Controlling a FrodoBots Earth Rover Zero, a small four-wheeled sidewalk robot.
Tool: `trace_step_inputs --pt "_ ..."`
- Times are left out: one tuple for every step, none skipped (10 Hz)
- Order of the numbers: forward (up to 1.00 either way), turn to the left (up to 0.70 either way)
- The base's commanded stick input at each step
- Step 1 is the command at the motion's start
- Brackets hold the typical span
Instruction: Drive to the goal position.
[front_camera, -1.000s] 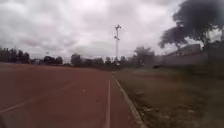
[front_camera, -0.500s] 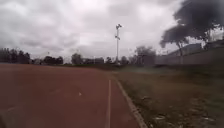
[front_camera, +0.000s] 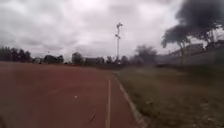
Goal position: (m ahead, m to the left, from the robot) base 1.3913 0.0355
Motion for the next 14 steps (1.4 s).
trace_step_inputs --pt "0.70 -0.05" --pt "0.70 0.00" --pt "0.70 0.00" --pt "0.70 0.00" --pt "0.70 0.00" --pt "0.70 0.00" --pt "0.70 0.00" --pt "0.70 0.00" --pt "0.70 0.00" --pt "0.70 0.00" --pt "0.70 0.00" --pt "0.70 0.00" --pt "0.70 0.00" --pt "0.70 0.00"
